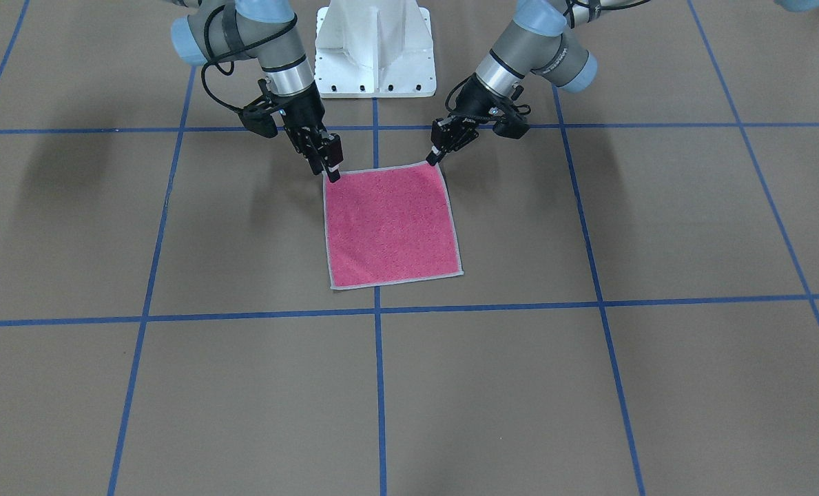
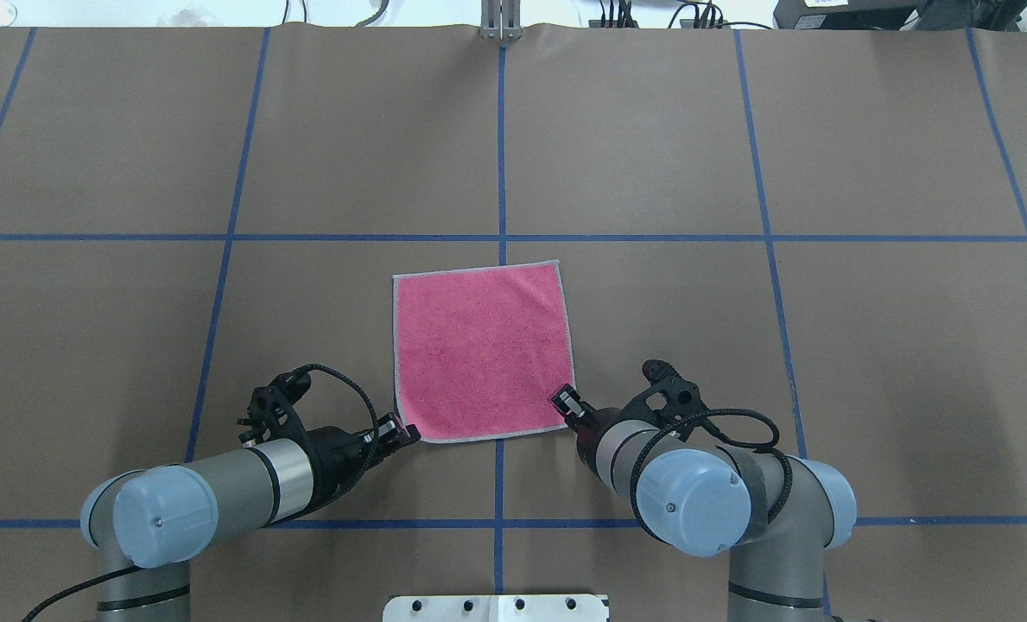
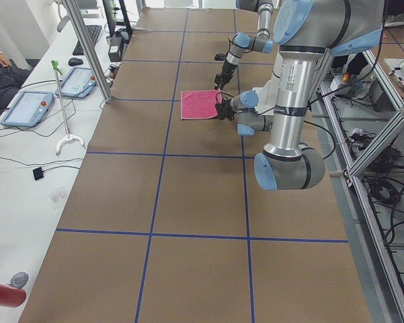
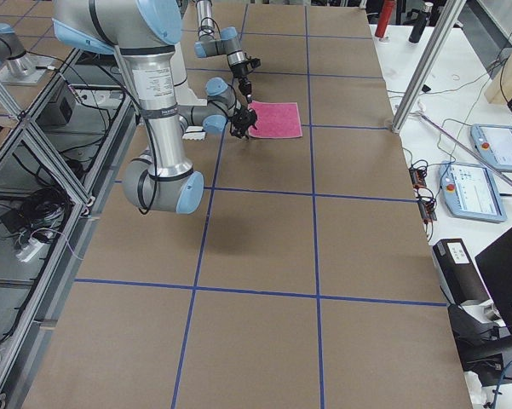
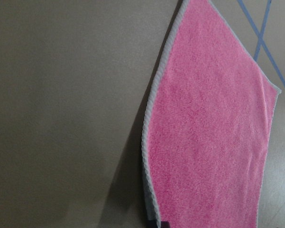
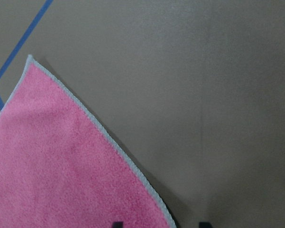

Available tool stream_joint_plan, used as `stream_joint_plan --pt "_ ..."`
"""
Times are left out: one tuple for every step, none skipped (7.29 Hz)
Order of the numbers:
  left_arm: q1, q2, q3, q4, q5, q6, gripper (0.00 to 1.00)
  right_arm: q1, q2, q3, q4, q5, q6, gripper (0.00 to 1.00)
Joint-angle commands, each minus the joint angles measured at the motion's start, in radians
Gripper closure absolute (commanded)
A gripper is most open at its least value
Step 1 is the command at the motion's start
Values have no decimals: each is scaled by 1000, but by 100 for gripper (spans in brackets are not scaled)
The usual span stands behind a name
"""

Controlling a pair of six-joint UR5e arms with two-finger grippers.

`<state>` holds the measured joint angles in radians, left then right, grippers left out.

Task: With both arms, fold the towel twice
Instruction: 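Lower the right gripper onto the other near corner and close it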

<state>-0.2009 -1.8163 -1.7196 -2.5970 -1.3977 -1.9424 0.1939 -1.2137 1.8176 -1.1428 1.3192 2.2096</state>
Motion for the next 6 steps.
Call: stream_joint_plan --pt "0 2 0 0 0 0 100 1 0 2 2 -6 1 63" --pt "0 0 0 0 0 0 100 2 0 8 2 -6 2 72" --pt "0 0 0 0 0 0 100 2 0 12 2 -8 2 100" --pt "0 -1 0 0 0 0 100 -1 0 12 3 -29 5 100" --pt "0 -1 0 0 0 0 100 -1 0 14 3 -34 30 100" --pt "0 -4 0 0 0 0 100 -1 -1 28 3 -35 30 100"
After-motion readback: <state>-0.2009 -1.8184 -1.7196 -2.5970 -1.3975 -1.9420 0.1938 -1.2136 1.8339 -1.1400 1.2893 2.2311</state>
